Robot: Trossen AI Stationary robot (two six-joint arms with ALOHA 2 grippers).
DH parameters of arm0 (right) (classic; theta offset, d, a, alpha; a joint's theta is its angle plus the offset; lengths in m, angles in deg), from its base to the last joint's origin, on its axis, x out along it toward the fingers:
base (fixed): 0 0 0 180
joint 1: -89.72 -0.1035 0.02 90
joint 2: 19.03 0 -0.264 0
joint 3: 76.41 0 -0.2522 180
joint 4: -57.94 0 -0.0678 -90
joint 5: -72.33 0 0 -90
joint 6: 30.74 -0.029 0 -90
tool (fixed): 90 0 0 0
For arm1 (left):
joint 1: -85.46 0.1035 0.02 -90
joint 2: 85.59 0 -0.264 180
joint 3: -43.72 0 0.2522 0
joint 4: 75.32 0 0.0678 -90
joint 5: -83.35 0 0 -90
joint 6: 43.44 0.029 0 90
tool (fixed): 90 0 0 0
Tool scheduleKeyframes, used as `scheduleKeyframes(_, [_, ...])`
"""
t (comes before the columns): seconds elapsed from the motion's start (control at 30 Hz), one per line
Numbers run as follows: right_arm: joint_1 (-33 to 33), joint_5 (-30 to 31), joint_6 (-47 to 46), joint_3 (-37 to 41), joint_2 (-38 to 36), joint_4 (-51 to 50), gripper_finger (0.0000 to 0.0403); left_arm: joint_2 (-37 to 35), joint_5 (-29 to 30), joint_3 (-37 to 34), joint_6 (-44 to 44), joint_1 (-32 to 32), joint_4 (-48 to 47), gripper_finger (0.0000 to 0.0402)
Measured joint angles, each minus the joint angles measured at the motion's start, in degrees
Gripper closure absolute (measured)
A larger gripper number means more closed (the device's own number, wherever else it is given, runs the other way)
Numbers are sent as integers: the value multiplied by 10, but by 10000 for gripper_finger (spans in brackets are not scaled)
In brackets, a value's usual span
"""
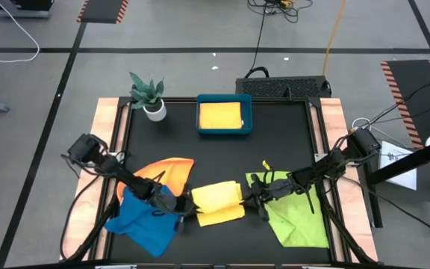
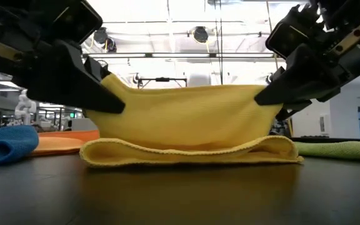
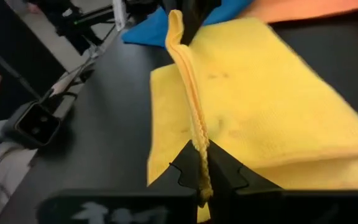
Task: Fold microfiber towels
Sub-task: Fold the yellow microfiber towel
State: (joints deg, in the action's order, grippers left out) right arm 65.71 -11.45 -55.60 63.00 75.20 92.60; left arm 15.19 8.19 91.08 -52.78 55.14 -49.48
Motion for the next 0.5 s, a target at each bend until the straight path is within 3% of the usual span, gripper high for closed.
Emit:
scheduleKeyframes(0.17, [0,-36,-4,0,0,-6,377,11,-27,17,-2,-2,0,391])
scheduleKeyframes(0.5, [-13,-81,-28,0,0,-3,275,12,-78,22,-32,-3,10,313])
